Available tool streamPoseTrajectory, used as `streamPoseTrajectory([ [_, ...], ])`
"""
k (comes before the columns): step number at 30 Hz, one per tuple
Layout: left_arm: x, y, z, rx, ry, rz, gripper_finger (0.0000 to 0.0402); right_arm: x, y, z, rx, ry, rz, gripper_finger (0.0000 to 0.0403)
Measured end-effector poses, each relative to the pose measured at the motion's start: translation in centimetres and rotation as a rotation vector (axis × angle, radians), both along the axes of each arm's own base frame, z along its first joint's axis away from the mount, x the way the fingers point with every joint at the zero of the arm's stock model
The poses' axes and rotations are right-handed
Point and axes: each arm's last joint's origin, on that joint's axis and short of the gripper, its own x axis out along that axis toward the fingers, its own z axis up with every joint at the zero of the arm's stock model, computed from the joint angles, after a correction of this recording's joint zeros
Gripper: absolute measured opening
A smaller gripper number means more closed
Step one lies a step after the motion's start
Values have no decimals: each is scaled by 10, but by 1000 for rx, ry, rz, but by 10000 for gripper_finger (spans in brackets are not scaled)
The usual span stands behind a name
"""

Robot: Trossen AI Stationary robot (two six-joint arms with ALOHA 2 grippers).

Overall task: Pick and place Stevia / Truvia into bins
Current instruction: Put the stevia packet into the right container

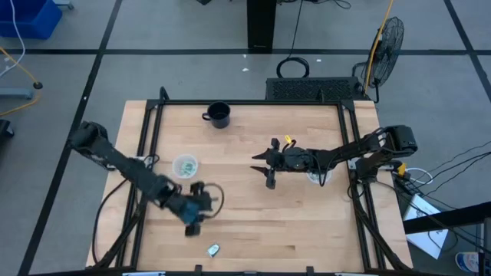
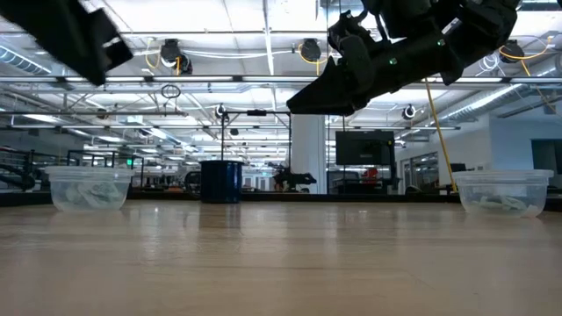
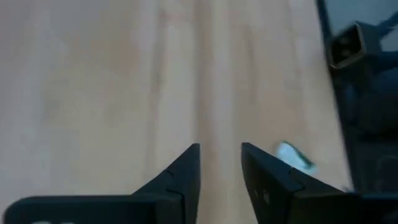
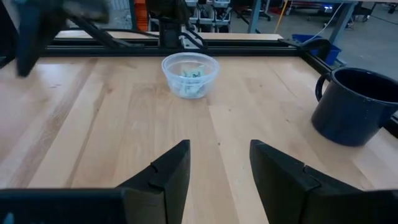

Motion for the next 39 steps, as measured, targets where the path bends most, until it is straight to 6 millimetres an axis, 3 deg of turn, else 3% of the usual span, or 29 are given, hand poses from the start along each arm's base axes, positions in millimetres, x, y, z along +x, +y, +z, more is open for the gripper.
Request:
streamPoseTrajectory([
  [8,8,-55,-50,-75,-33,-78,200,0,0,-1,6,10,-3,157],
  [15,10,-69,-99,35,46,-139,222,-1,0,-1,6,14,-3,157],
  [26,12,-72,-95,-12,18,-151,223,-1,-1,-2,5,22,-7,157],
  [32,16,-65,-91,64,-21,-182,223,-1,-1,-2,-2,23,-5,157],
  [39,18,-67,-88,-15,-15,-221,223,-1,-1,-2,4,22,-7,157],
])
